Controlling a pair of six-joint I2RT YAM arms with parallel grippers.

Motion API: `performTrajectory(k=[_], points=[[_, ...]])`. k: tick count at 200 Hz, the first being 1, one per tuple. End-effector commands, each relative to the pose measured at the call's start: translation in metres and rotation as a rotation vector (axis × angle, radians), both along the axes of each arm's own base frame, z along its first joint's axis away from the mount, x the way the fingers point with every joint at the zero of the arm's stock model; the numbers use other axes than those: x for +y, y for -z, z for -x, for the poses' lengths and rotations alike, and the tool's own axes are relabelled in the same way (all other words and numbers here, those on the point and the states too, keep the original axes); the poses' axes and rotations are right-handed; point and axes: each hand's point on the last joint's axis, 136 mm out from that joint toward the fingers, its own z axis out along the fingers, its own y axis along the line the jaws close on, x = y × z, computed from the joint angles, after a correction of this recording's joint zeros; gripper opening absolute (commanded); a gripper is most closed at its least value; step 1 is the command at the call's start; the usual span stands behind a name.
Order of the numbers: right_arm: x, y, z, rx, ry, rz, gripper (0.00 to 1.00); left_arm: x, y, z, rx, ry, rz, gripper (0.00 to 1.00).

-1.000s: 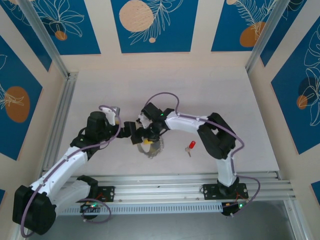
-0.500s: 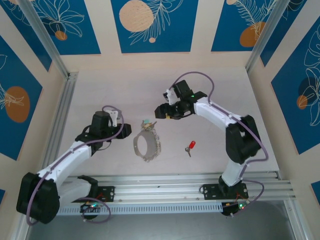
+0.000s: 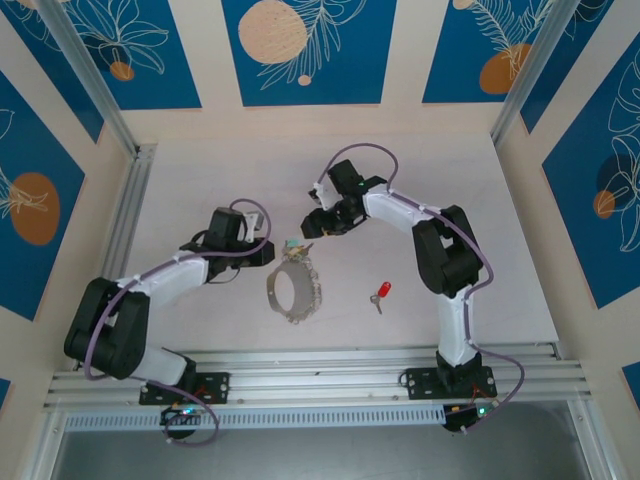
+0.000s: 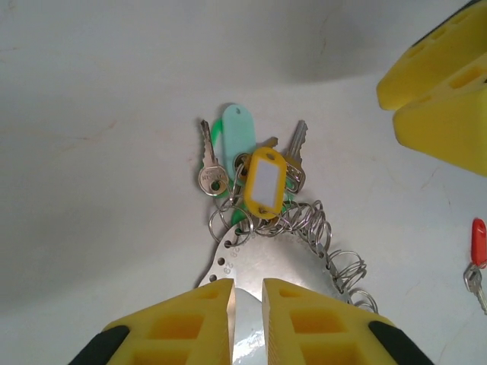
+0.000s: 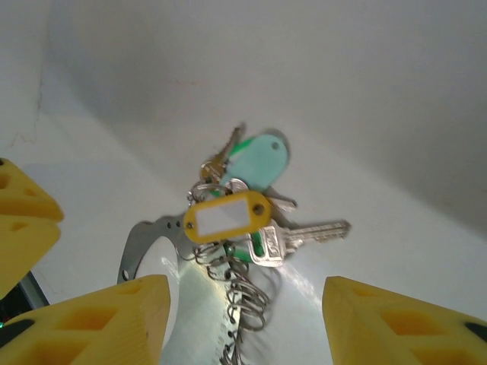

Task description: Put the keys on the keyring

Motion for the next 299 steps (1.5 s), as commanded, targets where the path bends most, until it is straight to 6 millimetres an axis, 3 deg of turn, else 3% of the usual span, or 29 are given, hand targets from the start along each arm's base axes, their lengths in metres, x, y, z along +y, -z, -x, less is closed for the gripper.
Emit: performTrajectory(k=[1, 58, 115, 240, 265, 299], points=[[0.014, 0.006, 0.011, 0.038, -0.081, -0.062, 0.53, -0.012, -0.001, -0.004, -0.009, 0.054, 0.016, 0.16], [0.022, 0.023, 0.037, 0.133, -0.115, -0.13, 0.51, -0.006, 0.028, 0.007, 0.052, 0.047, -0.023, 0.13], [0.021, 0.039, 0.056, 0.147, -0.13, -0.104, 0.51, -0.008, 0.025, 0.009, 0.053, 0.038, 0.007, 0.16], [0.018, 0.023, 0.118, 0.217, -0.161, -0.225, 0.42, 0.001, 0.025, 0.016, 0.053, 0.029, -0.028, 0.18], [0.009, 0.015, 0.117, 0.17, -0.131, -0.176, 0.4, 0.002, 0.023, 0.016, 0.046, 0.032, -0.039, 0.18], [-0.003, 0.002, 0.083, -0.013, -0.072, -0.073, 0.42, 0.002, 0.016, 0.018, 0.035, 0.051, -0.05, 0.2]])
